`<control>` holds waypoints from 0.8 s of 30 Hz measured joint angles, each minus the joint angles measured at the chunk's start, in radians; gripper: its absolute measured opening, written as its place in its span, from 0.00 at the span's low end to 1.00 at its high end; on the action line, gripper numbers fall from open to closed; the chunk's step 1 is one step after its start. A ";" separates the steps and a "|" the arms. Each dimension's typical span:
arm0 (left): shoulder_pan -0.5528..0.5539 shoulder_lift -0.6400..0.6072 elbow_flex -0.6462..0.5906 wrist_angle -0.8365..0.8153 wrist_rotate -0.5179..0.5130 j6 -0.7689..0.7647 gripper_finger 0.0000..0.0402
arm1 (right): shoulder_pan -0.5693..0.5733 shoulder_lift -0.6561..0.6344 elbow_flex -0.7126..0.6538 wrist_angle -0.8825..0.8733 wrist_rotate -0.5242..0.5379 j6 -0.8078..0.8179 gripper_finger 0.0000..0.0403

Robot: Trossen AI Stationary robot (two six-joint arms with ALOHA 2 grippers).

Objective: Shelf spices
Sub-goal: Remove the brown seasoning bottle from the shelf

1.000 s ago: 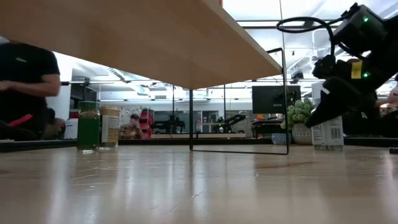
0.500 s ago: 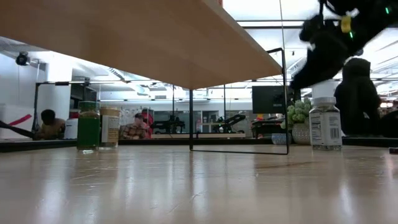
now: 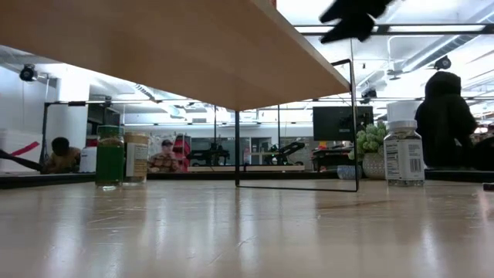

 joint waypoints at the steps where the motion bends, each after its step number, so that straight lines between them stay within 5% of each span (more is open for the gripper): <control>1: 0.001 0.000 0.000 0.000 0.000 0.000 0.40 | 0.000 0.036 0.040 -0.024 -0.011 -0.023 0.73; 13: 0.001 0.000 0.000 0.000 0.025 -0.003 0.42 | -0.022 0.372 0.422 -0.205 -0.129 -0.241 0.75; 24: 0.001 0.000 0.000 0.000 0.026 -0.003 0.43 | -0.071 0.570 0.585 -0.263 -0.284 -0.323 0.73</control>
